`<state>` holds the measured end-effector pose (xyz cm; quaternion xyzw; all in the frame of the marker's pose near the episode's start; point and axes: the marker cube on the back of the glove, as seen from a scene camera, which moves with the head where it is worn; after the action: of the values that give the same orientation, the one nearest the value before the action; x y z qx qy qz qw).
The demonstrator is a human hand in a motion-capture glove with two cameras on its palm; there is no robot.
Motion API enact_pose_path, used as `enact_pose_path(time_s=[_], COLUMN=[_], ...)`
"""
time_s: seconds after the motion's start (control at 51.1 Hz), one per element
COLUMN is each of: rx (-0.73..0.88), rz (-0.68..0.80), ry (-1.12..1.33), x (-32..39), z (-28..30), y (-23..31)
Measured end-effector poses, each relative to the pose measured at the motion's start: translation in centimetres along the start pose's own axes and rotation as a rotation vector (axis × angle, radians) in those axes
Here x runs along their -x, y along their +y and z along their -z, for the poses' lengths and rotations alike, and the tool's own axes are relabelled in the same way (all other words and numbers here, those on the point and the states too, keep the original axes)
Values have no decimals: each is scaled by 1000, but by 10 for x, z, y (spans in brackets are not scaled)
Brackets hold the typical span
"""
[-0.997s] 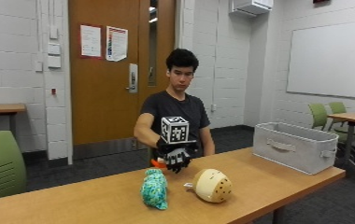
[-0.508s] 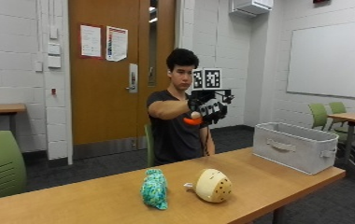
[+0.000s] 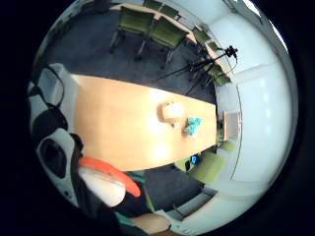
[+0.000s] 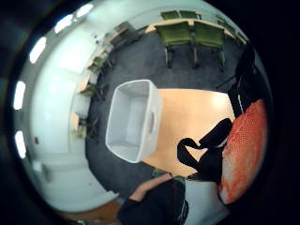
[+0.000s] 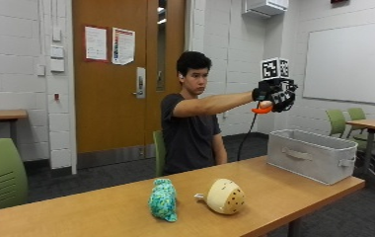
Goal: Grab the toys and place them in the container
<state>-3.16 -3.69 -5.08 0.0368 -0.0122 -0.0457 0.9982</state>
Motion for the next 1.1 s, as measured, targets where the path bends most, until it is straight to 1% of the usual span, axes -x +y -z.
enact_pose_path(time_s=[0.039, 0.117, 0.196, 0.274, 0.313, 0.372, 0.45, 0.528, 0.645, 0.724, 0.802, 0.821, 0.958, 1.036, 1.076, 1.095], rx=[3, 14, 25, 30, 41, 70, 90, 93, 77, 121, 97, 92, 68, 37, 52, 64], rz=[39, 216, 153, 296, 276, 227, 237, 207, 210, 245, 367, 376, 238, 253, 270, 304], ry=[-6, -77, -56, -54, -46, -30, -34, -44, -50, -89, -57, -55, -102, -11, -29, -51], x=[21, 74, 122, 164, 173, 173, 147, 152, 159, 162, 154, 152, 143, 165, 166, 162], z=[2, 5, -3, -9, -15, -26, -37, -43, -51, -54, -56, -56, -50, -50, -49, -48], y=[0, 6, -3, 1, -4, -18, -38, -43, -41, -37, -34, -34, -32, -7, 3, 8])
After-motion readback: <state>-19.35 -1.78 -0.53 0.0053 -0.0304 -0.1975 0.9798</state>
